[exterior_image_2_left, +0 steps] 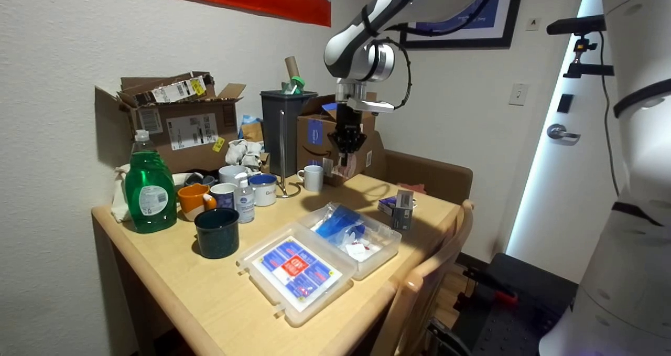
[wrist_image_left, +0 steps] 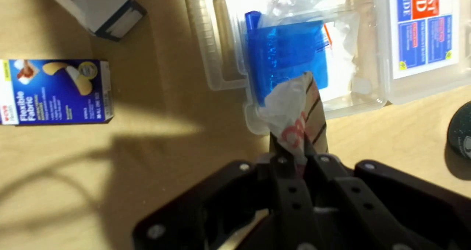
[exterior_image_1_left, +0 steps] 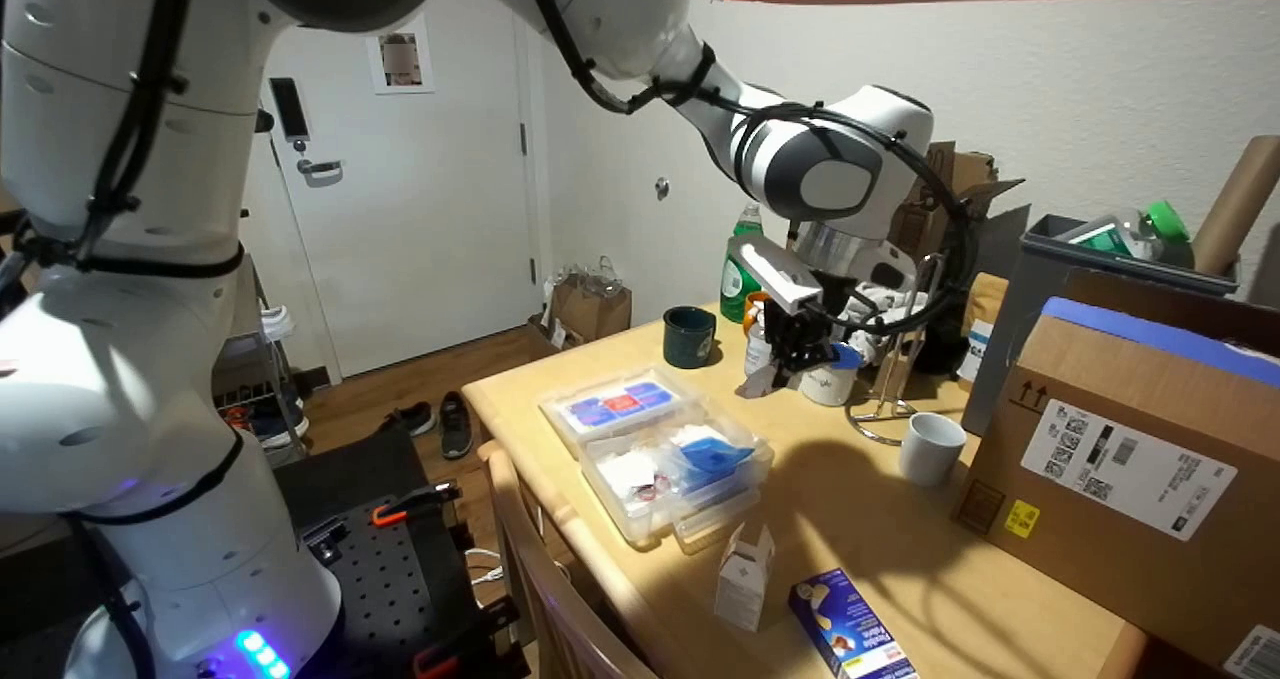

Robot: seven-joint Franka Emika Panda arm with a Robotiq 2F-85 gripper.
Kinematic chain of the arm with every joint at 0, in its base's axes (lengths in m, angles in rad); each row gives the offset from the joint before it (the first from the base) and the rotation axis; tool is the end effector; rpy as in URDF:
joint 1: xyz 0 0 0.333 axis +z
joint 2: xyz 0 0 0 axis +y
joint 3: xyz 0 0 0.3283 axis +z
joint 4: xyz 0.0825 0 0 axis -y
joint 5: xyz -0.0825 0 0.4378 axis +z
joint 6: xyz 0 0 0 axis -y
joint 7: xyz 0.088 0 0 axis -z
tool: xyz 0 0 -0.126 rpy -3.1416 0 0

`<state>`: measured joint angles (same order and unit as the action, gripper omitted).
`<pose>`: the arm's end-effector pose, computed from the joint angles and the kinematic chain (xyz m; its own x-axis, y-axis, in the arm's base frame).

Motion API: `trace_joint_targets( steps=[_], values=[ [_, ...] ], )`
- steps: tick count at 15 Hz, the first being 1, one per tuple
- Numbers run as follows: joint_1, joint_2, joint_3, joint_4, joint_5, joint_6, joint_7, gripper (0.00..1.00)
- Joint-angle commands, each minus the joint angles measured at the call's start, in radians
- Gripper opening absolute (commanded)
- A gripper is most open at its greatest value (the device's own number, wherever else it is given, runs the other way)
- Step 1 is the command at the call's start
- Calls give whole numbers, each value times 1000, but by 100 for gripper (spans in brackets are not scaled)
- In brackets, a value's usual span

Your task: Put the boxes inside the case

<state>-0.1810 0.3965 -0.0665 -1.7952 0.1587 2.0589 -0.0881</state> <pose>0.6606 -0.1533 0.2808 0.9655 -0.2285 -0.1249 -0.2428 -0.9633 -0.1147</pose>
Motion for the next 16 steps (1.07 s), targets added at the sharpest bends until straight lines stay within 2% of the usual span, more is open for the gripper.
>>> trace_joint_targets(
  steps=[1,7,8,11,12,16],
  values=[
    [16,-32,9,-60,61,18,51,5],
    [6,-67,2,-116,115,142,8,4],
    [19,-9,6,-57,89,95,20,8],
    [9,-24,0,-68,96,116,17,8],
    [7,-27,-1,-70,97,116,17,3],
    [20,-8,17,-74,107,111,26,3]
  ],
)
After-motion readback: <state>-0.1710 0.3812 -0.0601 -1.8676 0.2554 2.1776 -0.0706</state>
